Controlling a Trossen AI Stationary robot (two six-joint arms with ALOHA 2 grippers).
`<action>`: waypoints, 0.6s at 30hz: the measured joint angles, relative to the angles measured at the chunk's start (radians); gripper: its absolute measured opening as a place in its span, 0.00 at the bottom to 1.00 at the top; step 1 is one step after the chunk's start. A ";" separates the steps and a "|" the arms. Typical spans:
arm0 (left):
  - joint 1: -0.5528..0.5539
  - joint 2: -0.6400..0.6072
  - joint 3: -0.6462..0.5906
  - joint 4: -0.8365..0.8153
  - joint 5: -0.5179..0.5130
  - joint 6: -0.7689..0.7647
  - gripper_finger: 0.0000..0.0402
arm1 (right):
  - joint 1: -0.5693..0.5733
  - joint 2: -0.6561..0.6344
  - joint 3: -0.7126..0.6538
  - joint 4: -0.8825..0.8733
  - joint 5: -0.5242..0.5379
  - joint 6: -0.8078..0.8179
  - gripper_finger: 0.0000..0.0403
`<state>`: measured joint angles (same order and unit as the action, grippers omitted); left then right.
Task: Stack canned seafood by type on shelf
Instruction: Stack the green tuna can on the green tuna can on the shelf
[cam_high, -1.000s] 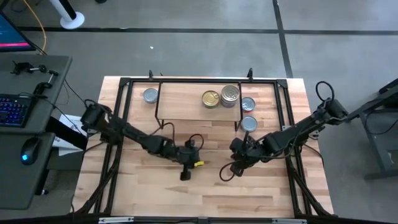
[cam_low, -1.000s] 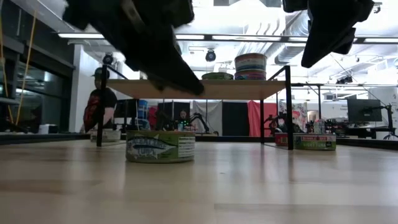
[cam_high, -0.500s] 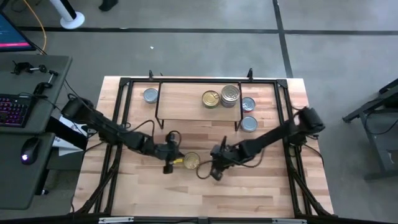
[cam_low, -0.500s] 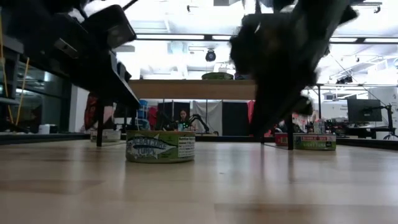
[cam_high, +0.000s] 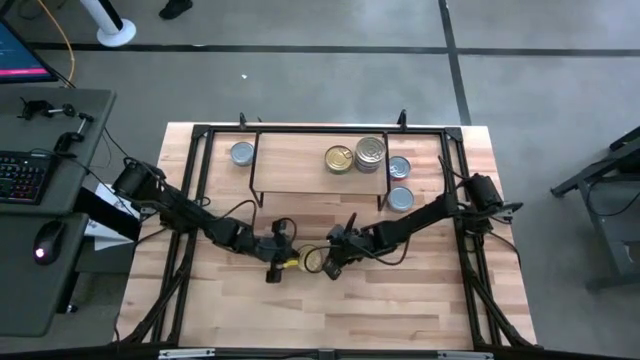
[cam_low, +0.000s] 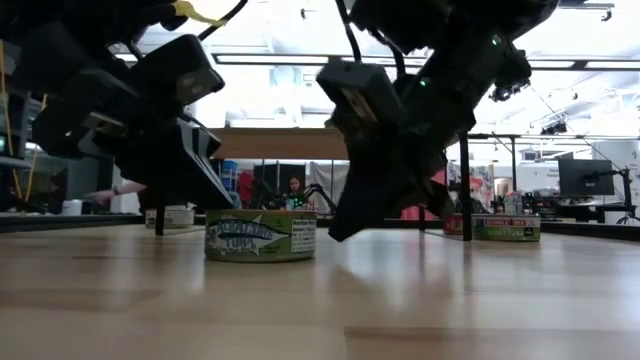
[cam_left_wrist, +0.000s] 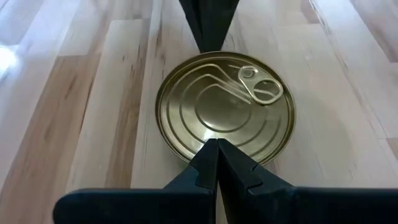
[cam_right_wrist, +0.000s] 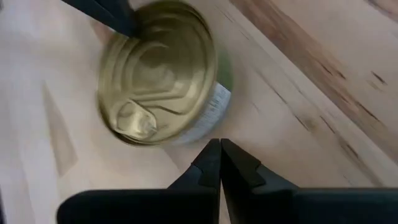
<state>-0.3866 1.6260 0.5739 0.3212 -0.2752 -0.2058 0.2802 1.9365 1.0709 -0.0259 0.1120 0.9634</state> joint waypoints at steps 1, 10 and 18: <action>0.000 0.000 0.000 -0.001 0.000 0.003 0.00 | 0.000 0.000 0.007 -0.004 0.000 -0.001 0.00; 0.008 -0.001 -0.004 -0.016 0.002 0.040 0.00 | -0.005 0.005 0.058 0.022 0.009 -0.135 0.00; 0.008 -0.007 -0.005 -0.039 0.012 0.043 0.00 | 0.007 0.005 0.158 0.049 0.005 -0.360 0.00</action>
<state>-0.3788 1.6188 0.5691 0.2822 -0.2633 -0.1629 0.2873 1.9411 1.2287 0.0234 0.1171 0.6036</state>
